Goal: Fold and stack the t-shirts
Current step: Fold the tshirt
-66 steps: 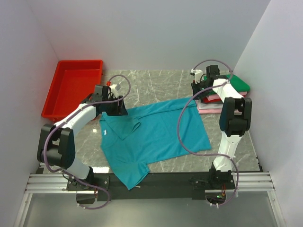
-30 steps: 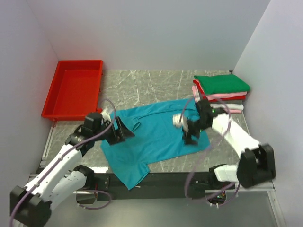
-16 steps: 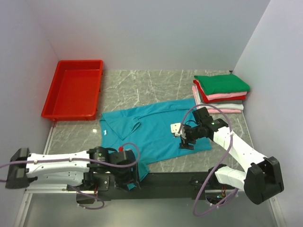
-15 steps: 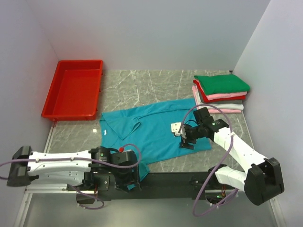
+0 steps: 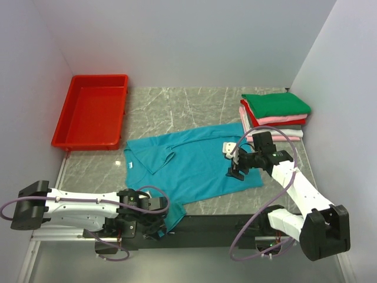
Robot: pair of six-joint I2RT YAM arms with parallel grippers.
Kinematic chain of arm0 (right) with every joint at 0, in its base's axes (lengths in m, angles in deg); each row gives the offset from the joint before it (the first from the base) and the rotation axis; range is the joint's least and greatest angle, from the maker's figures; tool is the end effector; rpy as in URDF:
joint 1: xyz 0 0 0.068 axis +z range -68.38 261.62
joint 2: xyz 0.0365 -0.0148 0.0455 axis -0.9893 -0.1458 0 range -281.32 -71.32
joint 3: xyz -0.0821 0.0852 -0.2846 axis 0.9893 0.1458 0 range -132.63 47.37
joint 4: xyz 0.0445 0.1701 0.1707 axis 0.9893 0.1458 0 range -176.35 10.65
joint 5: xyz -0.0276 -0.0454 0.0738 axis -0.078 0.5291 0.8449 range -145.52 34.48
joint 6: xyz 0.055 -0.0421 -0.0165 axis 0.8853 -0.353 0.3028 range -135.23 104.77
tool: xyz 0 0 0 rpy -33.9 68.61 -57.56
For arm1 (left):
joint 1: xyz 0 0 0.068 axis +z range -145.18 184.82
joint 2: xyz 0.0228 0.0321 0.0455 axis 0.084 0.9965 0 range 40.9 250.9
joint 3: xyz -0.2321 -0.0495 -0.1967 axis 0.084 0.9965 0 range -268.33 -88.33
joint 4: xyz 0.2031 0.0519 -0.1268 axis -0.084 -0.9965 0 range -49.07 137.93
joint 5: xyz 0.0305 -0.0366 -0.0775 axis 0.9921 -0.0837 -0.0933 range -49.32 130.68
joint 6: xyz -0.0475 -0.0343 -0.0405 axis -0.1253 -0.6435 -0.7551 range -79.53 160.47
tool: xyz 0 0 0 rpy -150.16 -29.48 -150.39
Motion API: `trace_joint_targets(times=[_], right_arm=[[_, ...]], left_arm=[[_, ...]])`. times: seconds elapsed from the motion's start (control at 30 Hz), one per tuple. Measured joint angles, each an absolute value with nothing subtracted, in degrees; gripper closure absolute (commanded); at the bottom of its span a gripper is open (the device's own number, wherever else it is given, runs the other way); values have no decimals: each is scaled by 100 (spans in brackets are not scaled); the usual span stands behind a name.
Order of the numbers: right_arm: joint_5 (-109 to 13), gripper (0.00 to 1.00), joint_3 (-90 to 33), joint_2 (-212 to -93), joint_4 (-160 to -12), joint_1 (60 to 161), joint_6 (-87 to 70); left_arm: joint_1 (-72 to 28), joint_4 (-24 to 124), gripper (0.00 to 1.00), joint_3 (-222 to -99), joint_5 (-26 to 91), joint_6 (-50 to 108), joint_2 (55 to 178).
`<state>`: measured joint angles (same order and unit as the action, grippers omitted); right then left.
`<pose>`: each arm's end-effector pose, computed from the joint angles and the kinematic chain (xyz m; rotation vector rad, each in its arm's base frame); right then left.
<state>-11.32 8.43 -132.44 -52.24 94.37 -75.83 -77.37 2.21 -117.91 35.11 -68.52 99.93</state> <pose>0.1592 0.0779 0.2498 -1.5673 1.6408 0.5592 0.0116 -0.1265 0.1837 0.6760 -2.9201 0.3742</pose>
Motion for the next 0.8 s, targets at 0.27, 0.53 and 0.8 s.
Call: trace_joint_targets(times=[0.27,0.53,0.8], right_arm=[[-918,25,843,-13233,-5211,9207,-7524],[-876,25,830,-13207,-5060,9024,-7574],[-1324,30,566,-13093,-3810,8348,-9218]], left_arm=[[-7606,532,52,-11566,3741,-7070,9875],[-7468,530,95,-11481,3839,-7153,9800],[-7390,357,100,-11596,4023,-7108,9722]])
